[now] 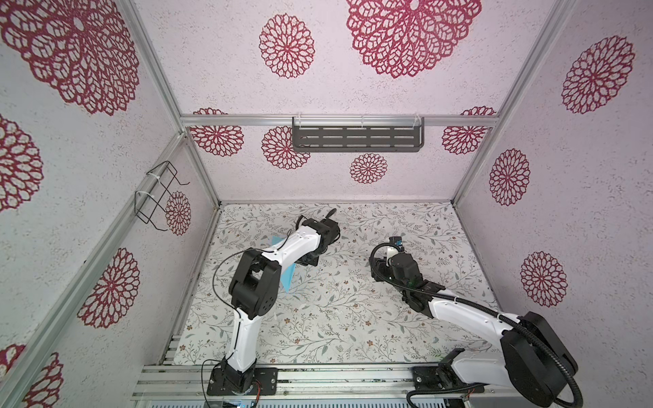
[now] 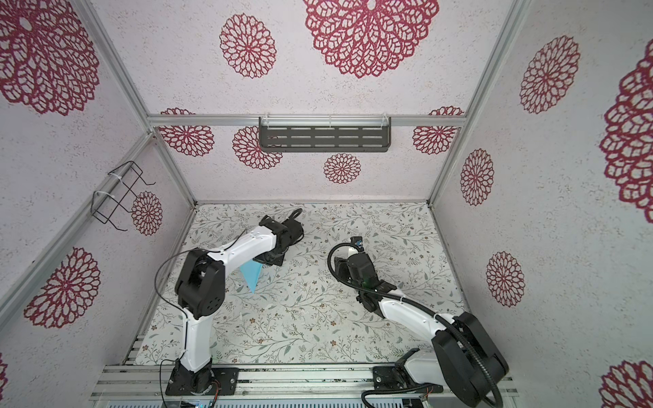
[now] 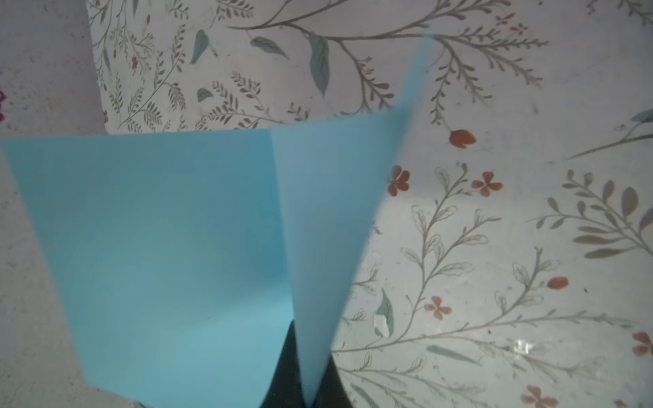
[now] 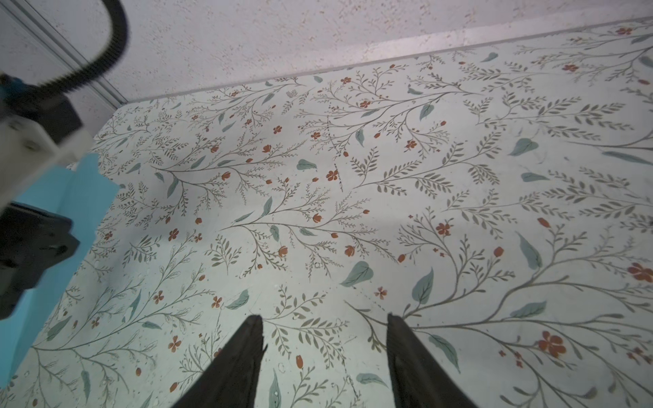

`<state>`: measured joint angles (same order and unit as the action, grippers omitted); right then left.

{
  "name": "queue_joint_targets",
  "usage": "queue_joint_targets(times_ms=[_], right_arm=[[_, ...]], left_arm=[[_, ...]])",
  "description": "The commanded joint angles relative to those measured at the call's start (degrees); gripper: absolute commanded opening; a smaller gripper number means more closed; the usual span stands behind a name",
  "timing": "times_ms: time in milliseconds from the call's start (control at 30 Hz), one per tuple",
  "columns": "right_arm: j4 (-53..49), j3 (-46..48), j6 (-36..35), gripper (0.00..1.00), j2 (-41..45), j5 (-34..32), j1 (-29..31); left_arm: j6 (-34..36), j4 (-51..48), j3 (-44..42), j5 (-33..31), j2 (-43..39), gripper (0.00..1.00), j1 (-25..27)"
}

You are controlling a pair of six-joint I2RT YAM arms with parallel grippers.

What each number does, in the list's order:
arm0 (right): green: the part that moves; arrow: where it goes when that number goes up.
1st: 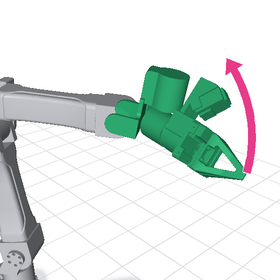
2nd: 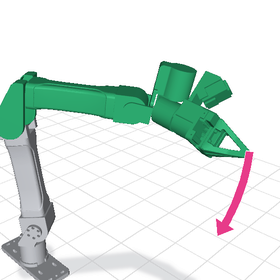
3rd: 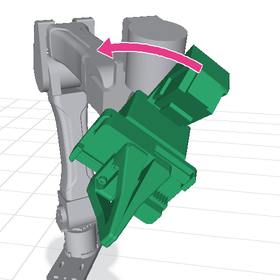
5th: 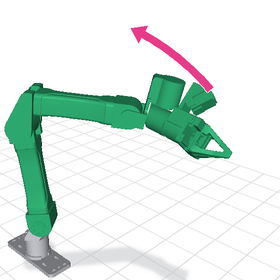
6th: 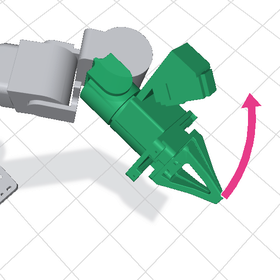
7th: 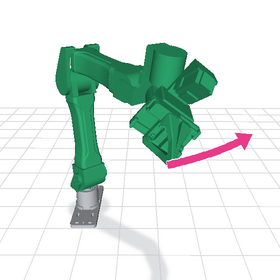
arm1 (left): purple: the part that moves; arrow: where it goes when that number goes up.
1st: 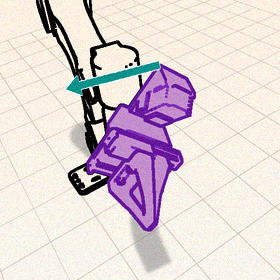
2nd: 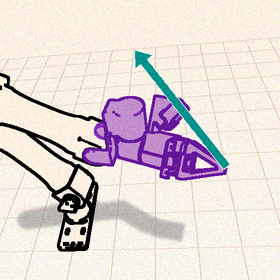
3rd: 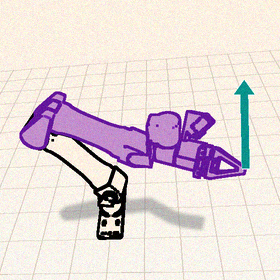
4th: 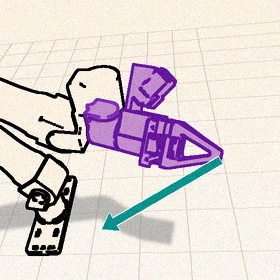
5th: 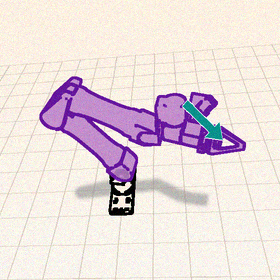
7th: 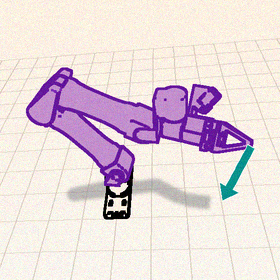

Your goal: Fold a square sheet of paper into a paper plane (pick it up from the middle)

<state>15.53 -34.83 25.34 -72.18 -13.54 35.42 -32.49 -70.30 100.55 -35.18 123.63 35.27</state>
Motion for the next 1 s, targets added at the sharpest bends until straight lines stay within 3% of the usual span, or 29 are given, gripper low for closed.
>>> queue_joint_targets(times_ms=[0,133,300,800,967], right_arm=[[-1.26,0.24,0.93,0.59,3.28,-3.20,-0.64],[-2.90,1.45,1.61,0.59,5.78,-4.64,-1.05],[-4.35,3.15,2.83,0.59,8.90,-5.75,-1.56],[-4.13,4.59,5.20,0.59,10.03,-6.76,-2.53],[-3.76,4.68,6.26,0.59,9.96,-7.09,-2.94]], left_arm=[[1.34,-0.98,5.72,-3.25,4.86,0.05,2.08],[1.66,-0.88,12.02,-2.77,11.63,0.05,4.42],[1.44,1.31,12.71,-1.18,14.78,0.06,5.52],[0.93,5.17,11.25,9.49,12.50,0.26,6.04],[0.57,8.06,9.57,19.95,5.85,0.36,6.22]])
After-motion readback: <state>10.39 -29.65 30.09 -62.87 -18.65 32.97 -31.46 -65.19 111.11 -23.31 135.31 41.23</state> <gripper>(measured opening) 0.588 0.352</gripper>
